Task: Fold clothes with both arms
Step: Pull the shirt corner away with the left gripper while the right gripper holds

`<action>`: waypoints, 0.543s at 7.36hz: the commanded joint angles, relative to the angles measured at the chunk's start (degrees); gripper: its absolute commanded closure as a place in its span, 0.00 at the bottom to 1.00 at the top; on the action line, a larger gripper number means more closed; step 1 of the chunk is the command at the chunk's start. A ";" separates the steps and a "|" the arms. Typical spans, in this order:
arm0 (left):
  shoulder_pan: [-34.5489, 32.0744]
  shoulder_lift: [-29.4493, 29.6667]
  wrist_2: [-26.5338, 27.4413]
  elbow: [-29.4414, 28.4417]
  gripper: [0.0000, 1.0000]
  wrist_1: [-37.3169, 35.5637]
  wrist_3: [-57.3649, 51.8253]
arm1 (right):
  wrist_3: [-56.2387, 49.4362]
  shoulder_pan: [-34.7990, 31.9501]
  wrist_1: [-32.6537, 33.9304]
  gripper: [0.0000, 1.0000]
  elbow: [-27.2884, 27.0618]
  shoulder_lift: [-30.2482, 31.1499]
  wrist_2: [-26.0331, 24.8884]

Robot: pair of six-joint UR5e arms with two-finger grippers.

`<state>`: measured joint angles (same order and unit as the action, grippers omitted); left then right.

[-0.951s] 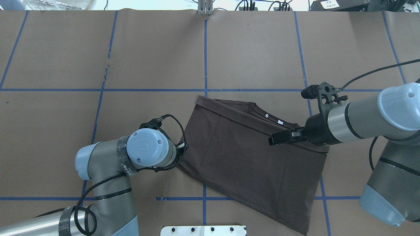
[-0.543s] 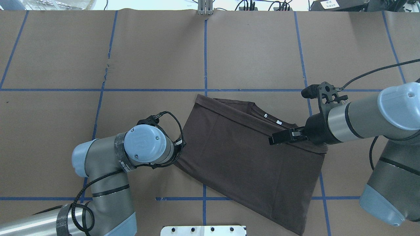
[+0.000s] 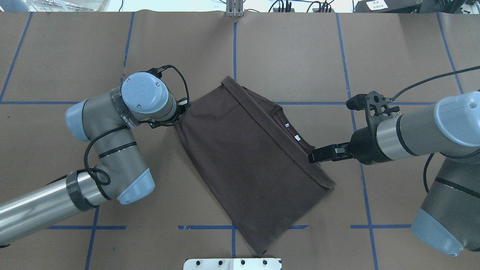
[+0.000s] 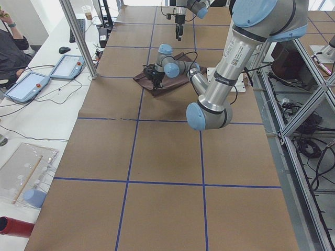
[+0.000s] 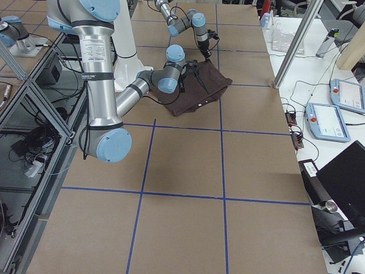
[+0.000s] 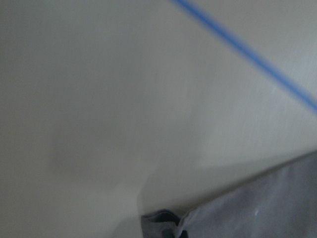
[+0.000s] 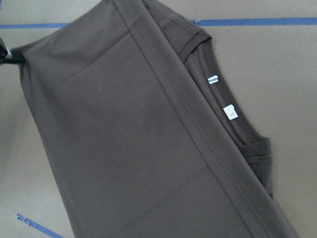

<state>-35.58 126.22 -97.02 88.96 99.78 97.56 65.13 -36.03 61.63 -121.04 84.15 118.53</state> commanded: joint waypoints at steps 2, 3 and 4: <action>-6.07 15.06 4.62 -29.81 1.00 21.63 -10.33 | 0.00 -0.71 0.24 0.00 2.64 -2.58 -0.23; -7.48 17.29 4.73 -33.20 1.00 25.60 -13.85 | -0.09 -0.62 0.24 0.00 3.69 -2.85 -0.41; -7.49 18.00 5.86 -35.58 1.00 29.46 -15.36 | 0.00 -0.79 0.33 0.00 4.84 -4.24 -0.23</action>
<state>-42.34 142.00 -92.43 57.93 123.89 85.09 65.09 -36.69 61.89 -117.63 81.26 118.23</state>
